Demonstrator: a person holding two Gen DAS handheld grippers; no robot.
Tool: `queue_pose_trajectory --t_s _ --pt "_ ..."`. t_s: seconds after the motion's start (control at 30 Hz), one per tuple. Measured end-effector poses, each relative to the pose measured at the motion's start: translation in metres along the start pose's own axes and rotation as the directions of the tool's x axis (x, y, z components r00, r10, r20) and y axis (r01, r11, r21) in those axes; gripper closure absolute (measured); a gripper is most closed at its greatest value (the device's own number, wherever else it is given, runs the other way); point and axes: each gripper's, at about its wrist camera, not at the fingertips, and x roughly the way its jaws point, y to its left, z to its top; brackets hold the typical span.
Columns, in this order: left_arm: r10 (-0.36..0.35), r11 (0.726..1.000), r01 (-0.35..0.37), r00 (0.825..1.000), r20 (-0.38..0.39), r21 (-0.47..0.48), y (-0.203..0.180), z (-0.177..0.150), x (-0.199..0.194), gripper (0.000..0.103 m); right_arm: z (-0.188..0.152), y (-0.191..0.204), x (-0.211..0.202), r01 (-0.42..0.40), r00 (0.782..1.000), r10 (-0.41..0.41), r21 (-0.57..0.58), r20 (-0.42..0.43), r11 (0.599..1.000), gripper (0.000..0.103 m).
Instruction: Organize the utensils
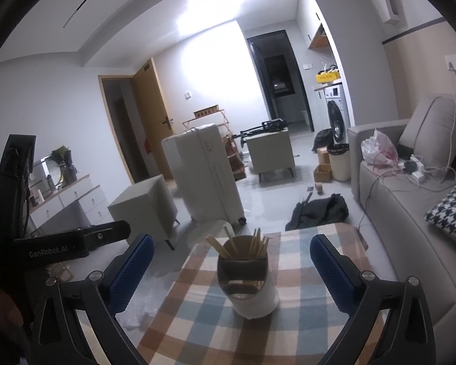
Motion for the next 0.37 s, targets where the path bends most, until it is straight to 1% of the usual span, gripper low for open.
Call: queue_pose_trajectory --t_s 0.17,0.27,0.37 --pt "0.009 1.0 -0.009 1.0 -0.003 -0.005 0.0027 0.0013 0.0029 0.016 0.0002 0.002 0.0012 0.004 1.0 -0.004 0.007 -0.003 1.0 0.0" --pt "0.02 1.0 -0.02 1.0 0.009 0.021 -0.001 0.0013 0.0027 0.016 -0.0005 0.0032 0.0026 0.006 1.0 -0.006 0.009 -0.003 1.0 0.0" --pt "0.006 0.999 -0.006 1.0 0.011 0.031 -0.0022 0.0005 0.0032 0.016 -0.0002 0.0033 0.0041 0.007 1.0 -0.007 0.011 -0.01 1.0 0.0"
